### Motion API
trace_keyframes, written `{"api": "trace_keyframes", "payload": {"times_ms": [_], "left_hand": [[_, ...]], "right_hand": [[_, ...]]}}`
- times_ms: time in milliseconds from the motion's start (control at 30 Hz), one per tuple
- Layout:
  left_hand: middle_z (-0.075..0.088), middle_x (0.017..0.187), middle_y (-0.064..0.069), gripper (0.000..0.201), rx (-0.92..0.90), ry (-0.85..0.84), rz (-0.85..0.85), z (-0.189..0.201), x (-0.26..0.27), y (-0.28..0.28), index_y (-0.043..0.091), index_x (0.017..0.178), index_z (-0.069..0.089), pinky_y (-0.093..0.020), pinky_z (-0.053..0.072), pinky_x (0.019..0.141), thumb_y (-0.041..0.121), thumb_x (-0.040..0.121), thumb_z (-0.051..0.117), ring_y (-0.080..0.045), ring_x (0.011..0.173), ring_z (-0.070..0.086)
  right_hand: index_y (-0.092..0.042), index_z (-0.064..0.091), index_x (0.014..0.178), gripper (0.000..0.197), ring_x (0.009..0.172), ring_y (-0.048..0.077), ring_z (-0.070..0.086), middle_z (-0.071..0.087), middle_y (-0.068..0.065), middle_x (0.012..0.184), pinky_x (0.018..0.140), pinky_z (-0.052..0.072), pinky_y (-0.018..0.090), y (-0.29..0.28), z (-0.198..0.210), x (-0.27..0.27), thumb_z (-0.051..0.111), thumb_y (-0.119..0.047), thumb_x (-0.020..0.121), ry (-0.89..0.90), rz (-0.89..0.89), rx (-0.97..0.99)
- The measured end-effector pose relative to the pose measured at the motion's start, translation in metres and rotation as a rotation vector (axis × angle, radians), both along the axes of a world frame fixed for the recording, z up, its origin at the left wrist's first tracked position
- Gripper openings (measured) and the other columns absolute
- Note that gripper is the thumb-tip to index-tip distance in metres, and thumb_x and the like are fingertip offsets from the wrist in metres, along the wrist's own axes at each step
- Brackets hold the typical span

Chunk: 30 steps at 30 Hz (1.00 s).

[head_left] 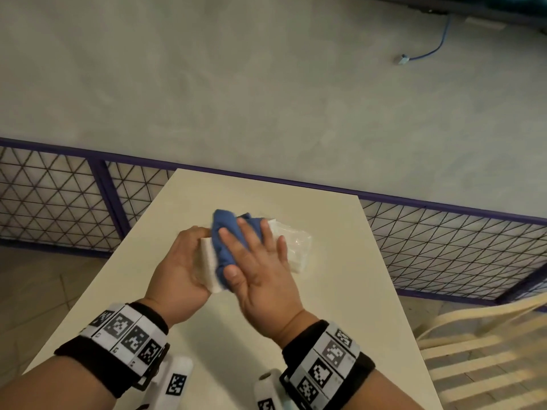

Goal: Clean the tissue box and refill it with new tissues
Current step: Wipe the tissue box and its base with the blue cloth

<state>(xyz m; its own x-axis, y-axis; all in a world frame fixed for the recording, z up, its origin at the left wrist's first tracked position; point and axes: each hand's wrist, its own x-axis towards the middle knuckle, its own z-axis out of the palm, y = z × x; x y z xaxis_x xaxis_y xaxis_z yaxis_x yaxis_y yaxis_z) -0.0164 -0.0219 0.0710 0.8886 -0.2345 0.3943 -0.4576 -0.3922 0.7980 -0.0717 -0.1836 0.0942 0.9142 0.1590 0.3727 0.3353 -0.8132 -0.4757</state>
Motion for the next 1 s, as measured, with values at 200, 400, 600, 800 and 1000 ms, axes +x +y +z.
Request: {"api": "trace_keyframes", "payload": {"times_ms": [200,400,600,800,1000], "left_hand": [[0.044,0.121,0.037,0.095,-0.004,-0.032,-0.113,0.006,0.002,0.014,0.059,0.112,0.037,-0.005,0.045,0.082,0.0,0.056,0.087,0.01,0.112,0.049],[0.052,0.121,0.029,0.094,-0.017,0.006,-0.281,0.016,0.003,0.029,0.044,0.13,0.032,-0.009,0.048,0.085,0.012,0.058,0.083,0.004,0.108,0.057],[0.02,0.148,0.035,0.145,0.335,0.336,-0.185,0.038,-0.007,0.049,0.068,0.132,-0.013,-0.038,0.044,0.103,0.031,0.042,0.095,-0.001,0.126,0.041],[0.009,0.154,0.024,0.12,0.578,-0.034,0.047,0.048,-0.042,0.014,0.043,0.146,0.001,-0.029,0.052,0.084,0.049,0.058,0.083,-0.008,0.128,0.04],[0.054,0.111,0.006,0.069,-0.017,0.103,0.094,0.02,-0.026,0.014,0.043,0.109,0.044,-0.032,0.05,0.074,0.009,0.063,0.082,-0.021,0.093,0.062]], "right_hand": [[-0.048,0.016,0.143,0.063,0.143,0.003,0.019,0.019,-0.021,0.155,0.121,0.015,0.04,-0.036,-0.002,0.01,0.022,-0.073,0.086,0.103,-0.023,0.549],[-0.042,0.007,0.142,0.092,0.142,-0.001,0.017,0.012,-0.031,0.15,0.121,0.013,0.033,-0.046,0.025,0.01,0.066,-0.059,0.074,0.041,0.299,0.222],[-0.031,0.03,0.133,0.077,0.135,0.013,0.032,0.043,-0.01,0.131,0.118,0.007,0.055,-0.035,0.034,0.008,0.077,-0.031,0.071,0.016,0.204,0.046],[-0.025,0.024,0.138,0.085,0.143,0.03,0.017,0.039,0.004,0.137,0.115,0.001,0.057,-0.003,0.031,0.009,0.074,-0.024,0.069,-0.014,0.089,-0.184],[-0.033,0.011,0.148,0.096,0.146,0.034,-0.013,0.005,0.009,0.16,0.115,-0.014,0.051,0.036,0.028,-0.004,0.07,-0.028,0.073,-0.045,0.171,-0.203]]}}
